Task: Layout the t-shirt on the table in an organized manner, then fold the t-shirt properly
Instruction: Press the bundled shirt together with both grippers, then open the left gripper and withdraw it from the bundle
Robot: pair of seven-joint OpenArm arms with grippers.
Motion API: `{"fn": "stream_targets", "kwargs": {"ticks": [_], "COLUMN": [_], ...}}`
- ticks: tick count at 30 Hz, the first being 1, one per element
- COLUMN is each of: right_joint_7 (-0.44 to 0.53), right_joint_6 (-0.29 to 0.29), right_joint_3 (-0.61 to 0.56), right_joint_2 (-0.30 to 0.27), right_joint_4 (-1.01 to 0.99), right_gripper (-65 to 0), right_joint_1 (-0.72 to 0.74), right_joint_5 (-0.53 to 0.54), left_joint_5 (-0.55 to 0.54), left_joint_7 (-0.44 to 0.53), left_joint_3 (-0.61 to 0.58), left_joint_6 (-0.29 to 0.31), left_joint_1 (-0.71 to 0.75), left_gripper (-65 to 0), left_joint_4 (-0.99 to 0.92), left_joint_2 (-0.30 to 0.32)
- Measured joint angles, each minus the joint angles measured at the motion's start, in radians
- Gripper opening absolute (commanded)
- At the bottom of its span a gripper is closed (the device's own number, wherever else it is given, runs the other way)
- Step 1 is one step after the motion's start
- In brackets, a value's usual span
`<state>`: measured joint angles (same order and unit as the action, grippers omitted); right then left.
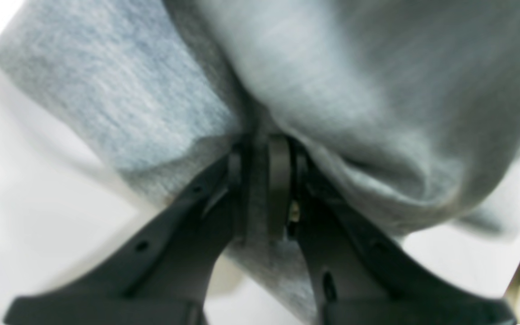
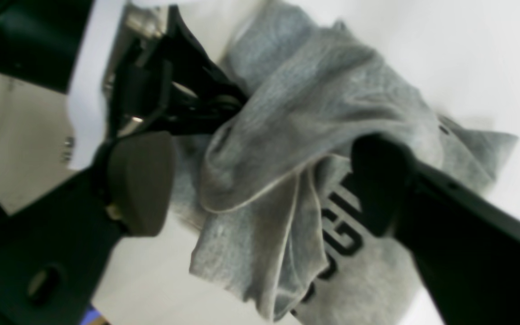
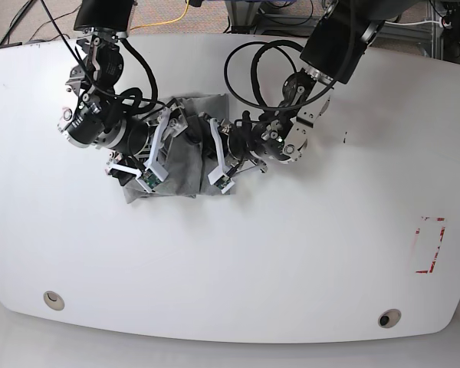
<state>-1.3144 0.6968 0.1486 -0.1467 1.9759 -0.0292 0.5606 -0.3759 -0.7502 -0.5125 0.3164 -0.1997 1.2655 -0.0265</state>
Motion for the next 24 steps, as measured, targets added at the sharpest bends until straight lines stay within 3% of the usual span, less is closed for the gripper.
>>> {"fn": "stream_targets", "kwargs": {"ticks": [8,14,24], "right_joint_7": [0.001,0.001,0.0], "right_joint_6": [0.0,0.0,0.0], "right_joint_3": [0.001,0.005,0.008], "right_joint_2": [0.0,-0.003,-0.037], "right_joint_4": [0.001,0.002,0.002], "right_gripper": [0.0,0.0,0.0], "right_joint_1": [0.003,0.01,0.008], "right_joint_5": [0.175,0.177,0.177], "left_joint_5": [0.027,0.024,0.021], "left_joint_7": [-0.092,-0.14,-0.151], "left_joint_3": [0.015,0.116,0.374], "left_joint_6": [-0.006,-0.003,-0.002], "left_joint_1": [0.013,0.01,0.042], "left_gripper": [-59.3,-59.3,-59.3], "left_joint_4": [0.133,0.273,0.333], "left_joint_2": [0.029,0.041,0.064]}}
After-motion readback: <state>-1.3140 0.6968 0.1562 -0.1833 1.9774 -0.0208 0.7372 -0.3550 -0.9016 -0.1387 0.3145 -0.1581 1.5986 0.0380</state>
